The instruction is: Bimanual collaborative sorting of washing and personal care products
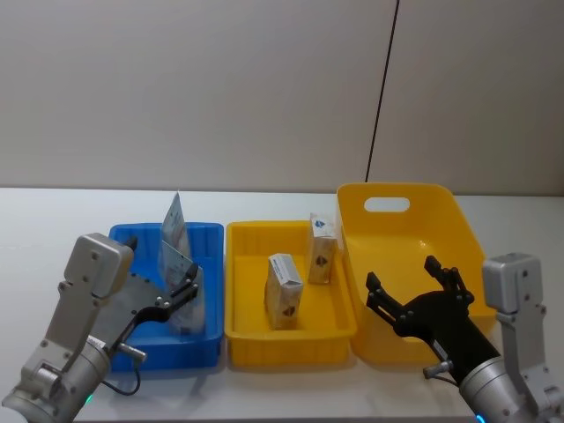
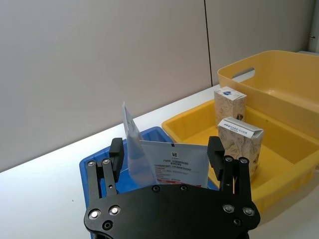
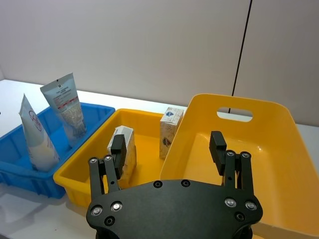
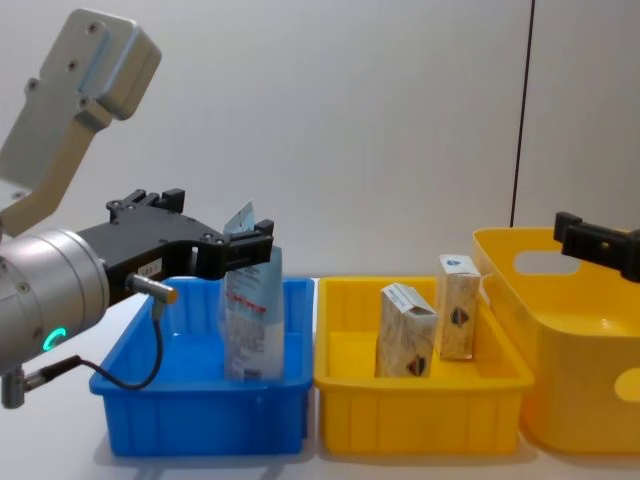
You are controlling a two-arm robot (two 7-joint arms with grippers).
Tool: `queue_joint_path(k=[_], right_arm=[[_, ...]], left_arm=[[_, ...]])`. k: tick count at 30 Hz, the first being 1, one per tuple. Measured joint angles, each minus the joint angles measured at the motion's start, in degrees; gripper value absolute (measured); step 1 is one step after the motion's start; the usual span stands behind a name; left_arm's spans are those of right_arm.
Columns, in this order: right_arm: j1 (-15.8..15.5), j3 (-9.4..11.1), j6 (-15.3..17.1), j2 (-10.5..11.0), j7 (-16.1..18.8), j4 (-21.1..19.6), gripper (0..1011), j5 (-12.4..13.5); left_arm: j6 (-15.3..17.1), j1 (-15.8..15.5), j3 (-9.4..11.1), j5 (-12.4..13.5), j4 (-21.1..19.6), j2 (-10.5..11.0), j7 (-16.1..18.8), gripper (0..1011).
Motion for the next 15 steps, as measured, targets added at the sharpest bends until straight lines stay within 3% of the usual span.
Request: queue_joint_path(k=[15], right_arm=[[0.0, 0.0, 0.0, 0.0, 0.0, 0.0, 1003, 0.0]], left_arm=[[0.0, 0.0, 0.0, 0.0, 0.0, 0.0, 0.0, 1001]])
